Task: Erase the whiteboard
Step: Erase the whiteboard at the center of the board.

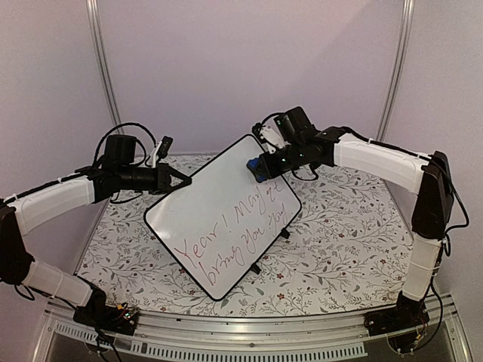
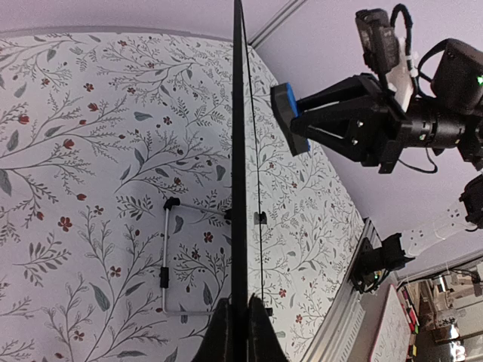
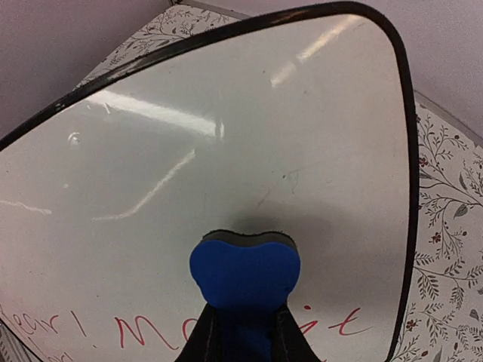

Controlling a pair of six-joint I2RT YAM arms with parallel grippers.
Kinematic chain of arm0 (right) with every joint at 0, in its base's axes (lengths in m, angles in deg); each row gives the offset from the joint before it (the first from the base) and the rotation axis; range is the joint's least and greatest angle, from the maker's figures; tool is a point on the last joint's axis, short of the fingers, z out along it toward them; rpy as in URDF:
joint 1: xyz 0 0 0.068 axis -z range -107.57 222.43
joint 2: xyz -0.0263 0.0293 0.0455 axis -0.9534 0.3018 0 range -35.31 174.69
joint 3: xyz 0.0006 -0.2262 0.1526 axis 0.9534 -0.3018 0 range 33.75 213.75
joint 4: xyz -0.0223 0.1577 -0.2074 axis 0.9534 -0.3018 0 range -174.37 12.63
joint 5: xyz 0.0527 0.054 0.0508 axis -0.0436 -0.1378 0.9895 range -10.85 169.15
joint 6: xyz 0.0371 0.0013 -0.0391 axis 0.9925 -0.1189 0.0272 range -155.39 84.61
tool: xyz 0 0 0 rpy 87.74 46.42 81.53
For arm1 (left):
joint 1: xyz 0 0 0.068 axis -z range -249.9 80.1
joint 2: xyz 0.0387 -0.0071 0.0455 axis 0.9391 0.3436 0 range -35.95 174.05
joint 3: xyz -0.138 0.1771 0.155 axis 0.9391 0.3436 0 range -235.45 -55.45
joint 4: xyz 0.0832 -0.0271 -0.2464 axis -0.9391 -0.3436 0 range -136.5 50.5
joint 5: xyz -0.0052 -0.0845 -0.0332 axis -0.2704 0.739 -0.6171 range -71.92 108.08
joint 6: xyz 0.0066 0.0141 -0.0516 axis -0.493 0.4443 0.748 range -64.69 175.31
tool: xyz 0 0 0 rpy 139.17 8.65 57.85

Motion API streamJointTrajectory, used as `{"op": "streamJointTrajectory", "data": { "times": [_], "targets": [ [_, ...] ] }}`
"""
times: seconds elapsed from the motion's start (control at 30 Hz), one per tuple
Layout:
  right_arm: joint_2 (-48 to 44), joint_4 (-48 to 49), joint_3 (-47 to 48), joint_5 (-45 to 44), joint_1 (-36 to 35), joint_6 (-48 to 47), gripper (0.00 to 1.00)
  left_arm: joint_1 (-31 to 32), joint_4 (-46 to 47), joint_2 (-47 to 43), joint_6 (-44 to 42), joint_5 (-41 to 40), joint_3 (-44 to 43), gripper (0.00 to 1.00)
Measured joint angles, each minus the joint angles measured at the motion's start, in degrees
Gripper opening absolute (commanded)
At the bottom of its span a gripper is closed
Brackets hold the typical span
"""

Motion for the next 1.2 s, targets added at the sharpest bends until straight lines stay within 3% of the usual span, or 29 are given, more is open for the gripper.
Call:
{"op": "streamJointTrajectory", "data": {
  "times": [0.5, 0.87, 1.2],
  "targets": [
    [5.07, 1.11, 10.54, -0.48, 4.04, 2.60, 0.04, 0.00, 0.00, 0.00, -0.02, 0.04, 0.00, 0.00],
    [7.61, 1.95, 10.14, 3.39, 4.20, 4.52, 0.04, 0.00, -0.09, 0.00, 0.02, -0.11, 0.00, 0.00],
    [5.88, 6.40, 4.00, 6.75, 4.24, 6.01, 0.04, 0.00, -0.35, 0.00, 0.55, -0.68, 0.00, 0.00]
  ]
}}
